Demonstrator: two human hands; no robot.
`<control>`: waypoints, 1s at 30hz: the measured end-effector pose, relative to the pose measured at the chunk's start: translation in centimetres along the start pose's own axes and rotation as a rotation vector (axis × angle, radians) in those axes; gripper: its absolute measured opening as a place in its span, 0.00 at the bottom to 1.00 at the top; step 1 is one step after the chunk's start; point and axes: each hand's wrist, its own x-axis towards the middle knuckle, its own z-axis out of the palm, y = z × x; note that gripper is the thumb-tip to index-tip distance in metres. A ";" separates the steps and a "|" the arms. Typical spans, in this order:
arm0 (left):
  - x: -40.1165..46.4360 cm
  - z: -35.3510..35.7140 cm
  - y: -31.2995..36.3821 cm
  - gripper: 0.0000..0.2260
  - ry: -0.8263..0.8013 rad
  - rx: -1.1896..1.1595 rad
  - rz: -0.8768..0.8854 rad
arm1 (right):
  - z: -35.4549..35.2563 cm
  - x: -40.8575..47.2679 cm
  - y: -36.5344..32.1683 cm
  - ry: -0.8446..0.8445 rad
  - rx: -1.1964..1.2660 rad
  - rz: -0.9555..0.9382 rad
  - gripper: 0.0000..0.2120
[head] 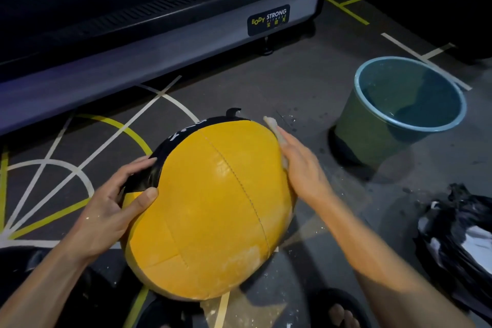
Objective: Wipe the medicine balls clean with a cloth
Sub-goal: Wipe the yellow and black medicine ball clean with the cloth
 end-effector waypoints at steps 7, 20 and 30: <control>-0.5 -0.4 -0.3 0.23 -0.006 0.007 0.018 | 2.5 -3.4 -4.6 0.028 -0.232 -0.247 0.26; -0.9 -0.2 -0.2 0.28 -0.010 0.032 0.044 | -3.6 -4.4 -3.6 -0.323 -0.232 -0.416 0.30; -0.9 0.0 0.1 0.36 -0.012 0.023 0.035 | -7.2 -0.6 2.1 0.480 -0.245 0.103 0.07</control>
